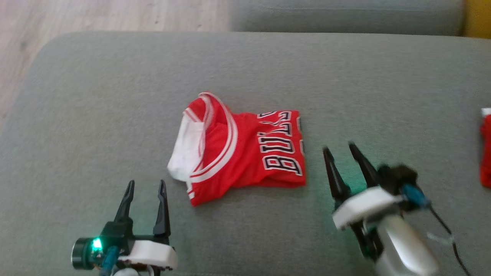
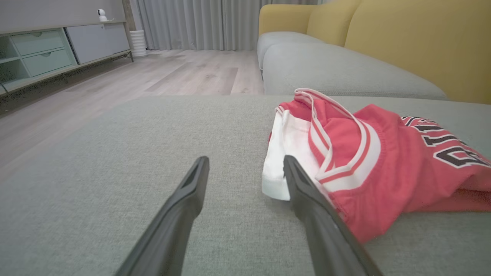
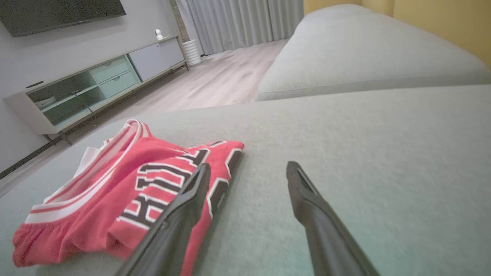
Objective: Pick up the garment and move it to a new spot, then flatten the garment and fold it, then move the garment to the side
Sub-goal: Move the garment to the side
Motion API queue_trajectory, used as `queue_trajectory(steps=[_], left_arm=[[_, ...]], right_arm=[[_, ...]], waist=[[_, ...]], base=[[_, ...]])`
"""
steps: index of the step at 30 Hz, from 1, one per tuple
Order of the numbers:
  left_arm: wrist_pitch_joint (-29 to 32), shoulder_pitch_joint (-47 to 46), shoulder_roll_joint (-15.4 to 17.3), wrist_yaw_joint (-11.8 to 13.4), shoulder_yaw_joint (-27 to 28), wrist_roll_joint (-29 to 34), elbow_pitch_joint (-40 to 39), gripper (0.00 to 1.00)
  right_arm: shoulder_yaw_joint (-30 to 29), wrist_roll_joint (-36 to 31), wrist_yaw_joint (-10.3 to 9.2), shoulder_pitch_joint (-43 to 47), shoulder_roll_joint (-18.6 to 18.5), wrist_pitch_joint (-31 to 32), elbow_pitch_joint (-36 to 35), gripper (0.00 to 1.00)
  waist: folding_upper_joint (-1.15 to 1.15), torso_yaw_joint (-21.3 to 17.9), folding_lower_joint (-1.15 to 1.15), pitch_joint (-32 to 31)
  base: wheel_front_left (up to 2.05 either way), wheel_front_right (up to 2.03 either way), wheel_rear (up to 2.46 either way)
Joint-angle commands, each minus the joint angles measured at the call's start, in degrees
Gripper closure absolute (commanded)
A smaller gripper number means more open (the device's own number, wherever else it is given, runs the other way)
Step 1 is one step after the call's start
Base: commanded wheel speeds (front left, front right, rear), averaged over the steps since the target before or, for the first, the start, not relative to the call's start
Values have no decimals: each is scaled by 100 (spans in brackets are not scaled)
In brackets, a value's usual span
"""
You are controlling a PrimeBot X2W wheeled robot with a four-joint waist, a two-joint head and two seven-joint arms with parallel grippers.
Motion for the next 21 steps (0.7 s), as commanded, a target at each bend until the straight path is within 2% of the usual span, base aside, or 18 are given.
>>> queue_trajectory(steps=[1,8,16,17,18,21], left_arm=[[-29,-205,32,-3,118,-23,-118,0],[-29,-256,32,-7,-48,-77,-48,0],[-29,-278,32,-23,-60,-117,-14,0],[-29,-286,32,-24,-70,-125,-16,0],[-29,-293,32,-14,-86,-147,-31,0],[-29,-288,32,-12,-111,-171,-69,0]], right_arm=[[244,32,-4,-487,13,-63,-58,0],[405,-110,-4,-1226,13,-63,1109,0],[383,-358,-4,-1532,13,-41,2205,0],[353,-404,-4,-1554,13,-44,2295,35],[168,-469,-4,-1591,13,-51,2433,100],[-161,-524,-4,-1608,13,-59,2378,100]], waist=[[0,187,0,107],[0,714,0,300],[0,972,0,432],[0,986,0,448],[0,984,0,468],[0,900,0,478]], base=[[0,0,0],[0,0,0],[0,0,0],[0,0,0],[0,0,0],[0,0,0]])
